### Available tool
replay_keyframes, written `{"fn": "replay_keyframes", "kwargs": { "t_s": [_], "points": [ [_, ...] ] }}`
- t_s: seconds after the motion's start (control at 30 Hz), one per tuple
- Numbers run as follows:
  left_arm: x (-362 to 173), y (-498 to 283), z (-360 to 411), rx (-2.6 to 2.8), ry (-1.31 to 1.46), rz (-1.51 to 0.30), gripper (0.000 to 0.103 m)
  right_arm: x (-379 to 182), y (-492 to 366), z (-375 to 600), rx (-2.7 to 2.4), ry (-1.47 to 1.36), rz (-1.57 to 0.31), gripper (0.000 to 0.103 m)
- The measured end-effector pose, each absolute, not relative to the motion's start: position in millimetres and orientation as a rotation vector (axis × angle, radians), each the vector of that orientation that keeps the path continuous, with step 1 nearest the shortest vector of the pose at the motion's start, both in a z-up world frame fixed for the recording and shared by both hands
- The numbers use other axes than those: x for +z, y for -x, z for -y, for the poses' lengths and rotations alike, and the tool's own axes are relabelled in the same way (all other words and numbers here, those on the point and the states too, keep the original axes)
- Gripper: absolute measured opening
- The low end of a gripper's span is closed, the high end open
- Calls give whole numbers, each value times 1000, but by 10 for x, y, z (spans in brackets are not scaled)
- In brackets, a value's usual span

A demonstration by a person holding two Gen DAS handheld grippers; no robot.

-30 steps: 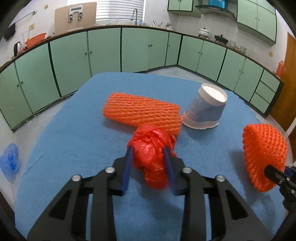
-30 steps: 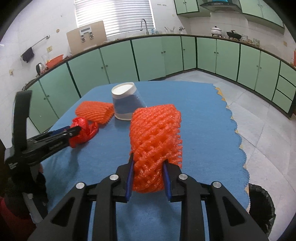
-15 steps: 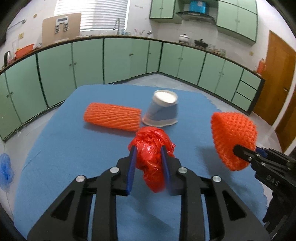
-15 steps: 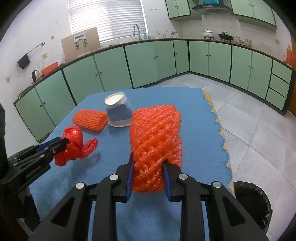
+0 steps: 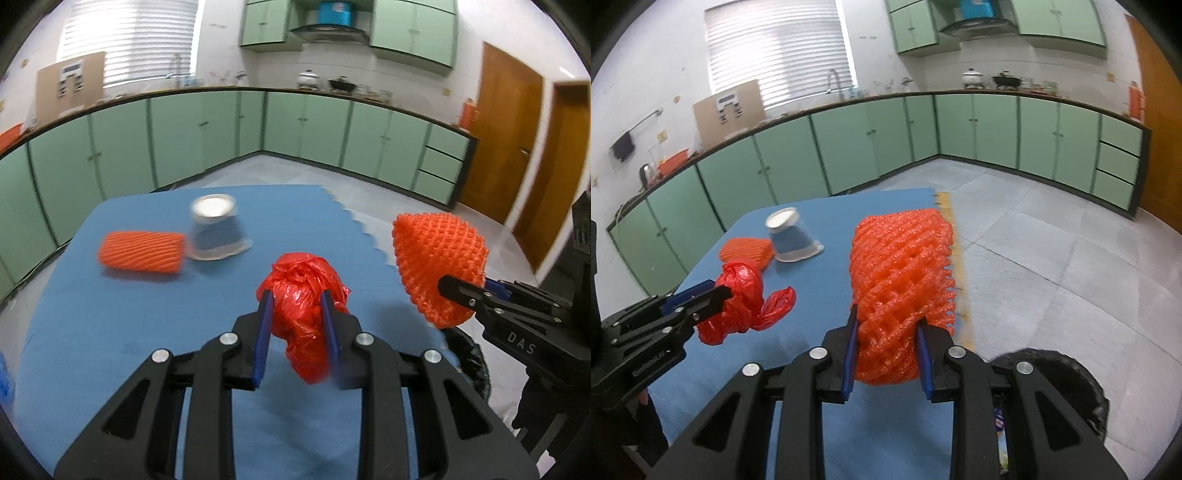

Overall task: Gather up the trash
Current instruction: 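Carry the red bag and orange net over the black bin and open both grippers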

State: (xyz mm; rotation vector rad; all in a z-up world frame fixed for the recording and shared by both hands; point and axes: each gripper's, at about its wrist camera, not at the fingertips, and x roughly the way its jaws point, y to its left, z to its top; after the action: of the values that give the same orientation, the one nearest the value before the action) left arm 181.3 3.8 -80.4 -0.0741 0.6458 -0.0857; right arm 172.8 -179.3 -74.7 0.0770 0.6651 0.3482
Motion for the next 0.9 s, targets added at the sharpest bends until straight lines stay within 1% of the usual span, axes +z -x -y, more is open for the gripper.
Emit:
{"fn": "replay_keyframes", "kwargs": {
  "t_s": [0.4, 0.63, 0.9],
  "points": [
    [-888, -1907, 1060, -321, 19, -660, 24, -881, -1443, 2898, 135, -146, -677, 27],
    [-1072, -2025, 1624, -432, -18, -694, 24, -1053, -1353, 3413, 24, -183, -704, 27],
    [-1368, -2221, 2054, -498, -49, -763, 24, -1379, -1359, 3765, -52, -211, -772, 27]
  ]
}}
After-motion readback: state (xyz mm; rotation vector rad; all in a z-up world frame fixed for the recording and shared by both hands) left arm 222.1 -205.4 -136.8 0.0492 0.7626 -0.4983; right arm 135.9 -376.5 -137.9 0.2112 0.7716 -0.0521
